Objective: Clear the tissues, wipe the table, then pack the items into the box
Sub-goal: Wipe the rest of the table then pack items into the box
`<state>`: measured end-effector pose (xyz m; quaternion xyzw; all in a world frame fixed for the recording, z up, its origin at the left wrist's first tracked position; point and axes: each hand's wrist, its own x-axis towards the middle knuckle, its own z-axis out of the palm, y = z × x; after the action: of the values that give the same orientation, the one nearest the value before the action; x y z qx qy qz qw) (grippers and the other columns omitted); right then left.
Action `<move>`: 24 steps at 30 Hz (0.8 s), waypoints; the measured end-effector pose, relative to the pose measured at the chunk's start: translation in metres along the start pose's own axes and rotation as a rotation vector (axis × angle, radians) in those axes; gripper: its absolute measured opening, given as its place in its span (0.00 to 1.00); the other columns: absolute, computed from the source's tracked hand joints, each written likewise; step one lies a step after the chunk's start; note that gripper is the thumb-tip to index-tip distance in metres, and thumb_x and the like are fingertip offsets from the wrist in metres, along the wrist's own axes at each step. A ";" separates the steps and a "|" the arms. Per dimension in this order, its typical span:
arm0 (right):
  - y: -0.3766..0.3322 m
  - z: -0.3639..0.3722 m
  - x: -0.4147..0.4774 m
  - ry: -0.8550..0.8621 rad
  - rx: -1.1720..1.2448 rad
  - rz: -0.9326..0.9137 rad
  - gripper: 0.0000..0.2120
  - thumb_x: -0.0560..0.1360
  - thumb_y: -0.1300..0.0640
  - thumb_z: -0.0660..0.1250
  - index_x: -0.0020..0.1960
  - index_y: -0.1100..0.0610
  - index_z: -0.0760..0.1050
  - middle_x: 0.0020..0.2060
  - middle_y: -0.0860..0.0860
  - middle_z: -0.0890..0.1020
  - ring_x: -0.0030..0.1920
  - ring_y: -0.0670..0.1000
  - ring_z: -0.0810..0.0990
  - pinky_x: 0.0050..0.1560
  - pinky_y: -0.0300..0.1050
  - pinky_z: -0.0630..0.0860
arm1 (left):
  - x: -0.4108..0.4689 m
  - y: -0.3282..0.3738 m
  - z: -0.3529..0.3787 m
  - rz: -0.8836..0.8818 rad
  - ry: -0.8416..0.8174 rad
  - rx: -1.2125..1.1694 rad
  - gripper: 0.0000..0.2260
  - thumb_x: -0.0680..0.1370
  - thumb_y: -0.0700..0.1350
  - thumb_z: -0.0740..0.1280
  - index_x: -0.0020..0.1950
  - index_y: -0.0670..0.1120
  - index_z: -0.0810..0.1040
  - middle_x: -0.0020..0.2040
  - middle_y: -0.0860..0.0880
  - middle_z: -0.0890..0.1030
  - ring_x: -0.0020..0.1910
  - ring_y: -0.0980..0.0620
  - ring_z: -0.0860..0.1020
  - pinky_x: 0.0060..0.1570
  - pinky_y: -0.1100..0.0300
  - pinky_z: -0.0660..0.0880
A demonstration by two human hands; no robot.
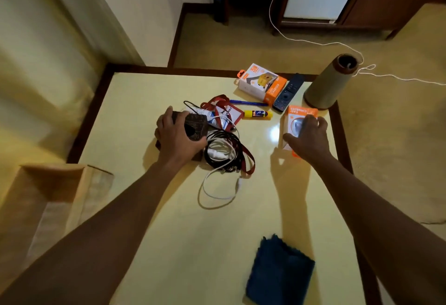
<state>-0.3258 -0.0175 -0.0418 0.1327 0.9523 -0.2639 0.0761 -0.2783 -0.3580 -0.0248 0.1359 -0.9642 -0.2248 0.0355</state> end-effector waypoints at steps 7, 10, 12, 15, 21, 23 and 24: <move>-0.008 -0.006 0.006 -0.001 -0.011 0.034 0.45 0.75 0.35 0.70 0.81 0.56 0.55 0.82 0.60 0.52 0.80 0.66 0.55 0.76 0.64 0.61 | 0.036 0.012 0.001 0.038 -0.050 -0.024 0.37 0.69 0.58 0.78 0.74 0.52 0.69 0.80 0.43 0.59 0.79 0.41 0.57 0.76 0.41 0.60; -0.024 -0.006 -0.007 0.109 0.031 -0.059 0.40 0.77 0.38 0.70 0.81 0.53 0.58 0.82 0.56 0.54 0.81 0.62 0.53 0.77 0.66 0.61 | 0.051 0.013 -0.004 0.070 -0.094 -0.028 0.39 0.69 0.59 0.79 0.75 0.50 0.69 0.81 0.43 0.60 0.80 0.42 0.57 0.77 0.44 0.59; -0.042 0.000 -0.014 0.112 0.060 -0.193 0.35 0.77 0.42 0.71 0.79 0.51 0.62 0.81 0.55 0.59 0.80 0.60 0.56 0.75 0.63 0.65 | 0.061 0.010 -0.008 0.093 -0.132 -0.019 0.40 0.68 0.62 0.79 0.75 0.50 0.70 0.81 0.43 0.61 0.81 0.43 0.58 0.79 0.44 0.57; -0.074 0.012 -0.018 -0.013 0.051 -0.366 0.32 0.77 0.43 0.71 0.77 0.49 0.65 0.79 0.53 0.61 0.78 0.58 0.60 0.74 0.59 0.67 | 0.069 0.006 -0.015 0.088 -0.179 0.004 0.40 0.70 0.67 0.75 0.77 0.52 0.70 0.82 0.46 0.61 0.83 0.46 0.53 0.80 0.39 0.47; -0.117 0.042 -0.029 -0.459 -0.145 -0.639 0.37 0.69 0.34 0.75 0.74 0.40 0.67 0.77 0.52 0.63 0.75 0.57 0.62 0.70 0.58 0.70 | 0.043 -0.028 -0.041 0.151 -0.066 0.025 0.28 0.76 0.58 0.74 0.73 0.52 0.75 0.78 0.45 0.68 0.78 0.43 0.64 0.76 0.42 0.60; -0.118 0.058 -0.035 -0.439 -0.249 -0.690 0.35 0.70 0.37 0.75 0.74 0.40 0.67 0.74 0.53 0.66 0.72 0.58 0.66 0.67 0.55 0.72 | 0.031 -0.043 -0.046 0.245 -0.080 0.142 0.27 0.76 0.57 0.73 0.73 0.52 0.75 0.78 0.44 0.68 0.77 0.42 0.65 0.74 0.42 0.62; -0.118 0.066 -0.037 -0.417 -0.257 -0.704 0.31 0.72 0.42 0.75 0.73 0.41 0.69 0.72 0.53 0.69 0.70 0.58 0.68 0.65 0.53 0.73 | 0.025 -0.049 -0.045 0.302 -0.096 0.219 0.26 0.77 0.57 0.72 0.74 0.53 0.74 0.79 0.44 0.67 0.78 0.41 0.64 0.74 0.40 0.62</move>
<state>-0.3205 -0.1570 -0.0327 -0.2670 0.9289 -0.1742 0.1882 -0.2843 -0.4258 -0.0058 -0.0180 -0.9930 -0.1167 0.0080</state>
